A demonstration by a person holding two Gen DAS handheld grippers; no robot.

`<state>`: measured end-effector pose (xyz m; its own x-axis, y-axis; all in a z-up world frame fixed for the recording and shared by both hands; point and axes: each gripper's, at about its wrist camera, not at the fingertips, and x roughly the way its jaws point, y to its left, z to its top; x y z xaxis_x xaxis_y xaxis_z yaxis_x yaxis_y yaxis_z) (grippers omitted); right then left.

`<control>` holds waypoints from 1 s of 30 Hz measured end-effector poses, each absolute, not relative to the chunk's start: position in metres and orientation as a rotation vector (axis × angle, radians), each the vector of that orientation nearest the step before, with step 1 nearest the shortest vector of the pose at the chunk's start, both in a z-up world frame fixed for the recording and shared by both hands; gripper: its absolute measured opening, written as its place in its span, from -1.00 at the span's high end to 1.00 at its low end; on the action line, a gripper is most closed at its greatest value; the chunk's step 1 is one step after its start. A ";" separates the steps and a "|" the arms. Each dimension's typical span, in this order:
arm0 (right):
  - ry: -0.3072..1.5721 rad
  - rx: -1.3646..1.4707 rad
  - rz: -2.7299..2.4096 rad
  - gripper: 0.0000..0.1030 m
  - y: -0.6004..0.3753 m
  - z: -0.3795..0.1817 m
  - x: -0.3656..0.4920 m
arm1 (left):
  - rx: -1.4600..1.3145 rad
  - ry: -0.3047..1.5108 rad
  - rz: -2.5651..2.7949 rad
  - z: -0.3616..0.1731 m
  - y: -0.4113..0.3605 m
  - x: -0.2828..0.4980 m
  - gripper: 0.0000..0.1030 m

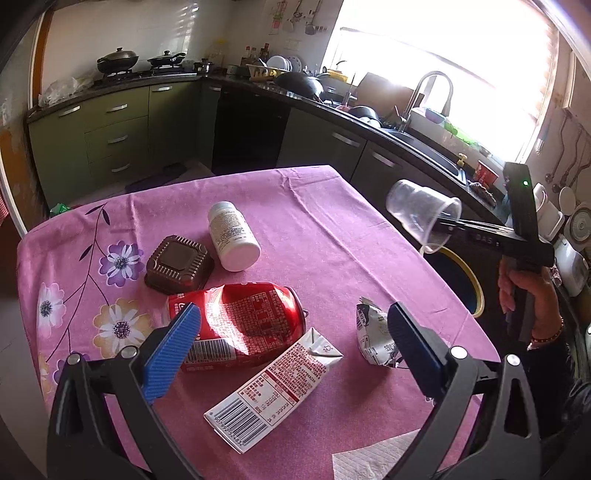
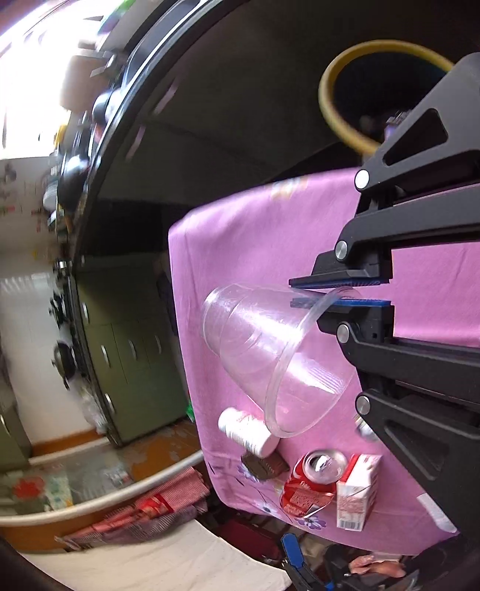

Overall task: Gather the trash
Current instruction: 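Carry the plastic cup over the bin and open the right tool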

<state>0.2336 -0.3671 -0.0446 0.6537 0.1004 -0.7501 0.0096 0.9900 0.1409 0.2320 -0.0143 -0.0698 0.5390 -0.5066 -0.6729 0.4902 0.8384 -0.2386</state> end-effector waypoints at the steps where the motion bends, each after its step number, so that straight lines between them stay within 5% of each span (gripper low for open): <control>1: 0.857 0.149 0.009 0.88 -0.386 -0.043 0.221 | -0.022 0.806 -0.595 -0.069 -0.015 0.231 -0.87; 20: 1.110 0.273 -0.406 0.87 -0.579 -0.141 0.153 | 0.009 0.811 -0.588 -0.074 -0.022 0.233 -0.87; 22: 1.115 0.291 -0.421 0.29 -0.588 -0.144 0.152 | 0.012 0.809 -0.593 -0.074 -0.023 0.232 -0.87; 23: 1.112 0.296 -0.426 0.17 -0.588 -0.143 0.151 | 0.013 0.808 -0.596 -0.074 -0.023 0.232 -0.87; 30: 1.032 0.315 -0.398 -0.01 -0.578 -0.111 0.109 | 0.015 0.815 -0.616 -0.075 -0.025 0.231 -0.87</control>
